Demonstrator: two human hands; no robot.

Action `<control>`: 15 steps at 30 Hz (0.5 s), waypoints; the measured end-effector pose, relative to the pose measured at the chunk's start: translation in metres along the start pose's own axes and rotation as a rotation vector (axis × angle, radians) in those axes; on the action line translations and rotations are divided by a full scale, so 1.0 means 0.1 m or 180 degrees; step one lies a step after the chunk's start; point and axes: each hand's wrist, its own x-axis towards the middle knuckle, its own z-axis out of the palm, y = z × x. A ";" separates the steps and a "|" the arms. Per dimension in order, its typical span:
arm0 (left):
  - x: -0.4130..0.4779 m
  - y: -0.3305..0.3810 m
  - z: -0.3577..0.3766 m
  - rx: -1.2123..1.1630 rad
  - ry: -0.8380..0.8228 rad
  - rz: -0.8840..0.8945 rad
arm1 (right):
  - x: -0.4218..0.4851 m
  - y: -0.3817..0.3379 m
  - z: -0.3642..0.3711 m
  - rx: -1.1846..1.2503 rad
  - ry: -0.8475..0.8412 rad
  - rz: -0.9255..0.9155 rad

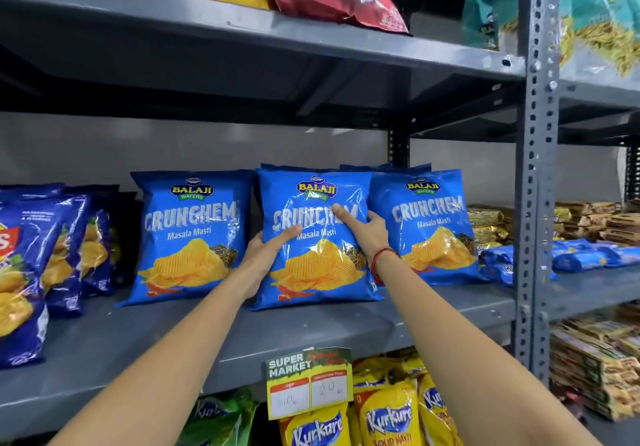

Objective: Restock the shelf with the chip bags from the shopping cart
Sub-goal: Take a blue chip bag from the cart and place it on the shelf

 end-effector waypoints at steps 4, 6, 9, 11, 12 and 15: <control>-0.07 0.01 -0.01 0.0279 0.0206 0.0088 | -0.07 -0.06 -0.05 -0.0330 0.0003 0.0019; -0.13 0.00 0.03 0.0659 0.0592 0.0300 | -0.16 -0.10 -0.10 -0.0556 0.0052 -0.0115; -0.32 0.02 0.15 0.1001 0.1231 0.0832 | -0.38 -0.14 -0.23 -0.0847 0.0305 -0.0424; -0.51 0.04 0.28 0.0976 0.1401 0.1370 | -0.59 -0.17 -0.38 -0.0837 0.0524 -0.0662; -0.61 0.04 0.36 0.0964 0.1393 0.1664 | -0.70 -0.17 -0.47 -0.0814 0.0595 -0.0747; -0.97 -0.01 0.67 0.0960 0.0989 0.2294 | -1.11 -0.11 -0.80 -0.0656 0.0782 -0.0867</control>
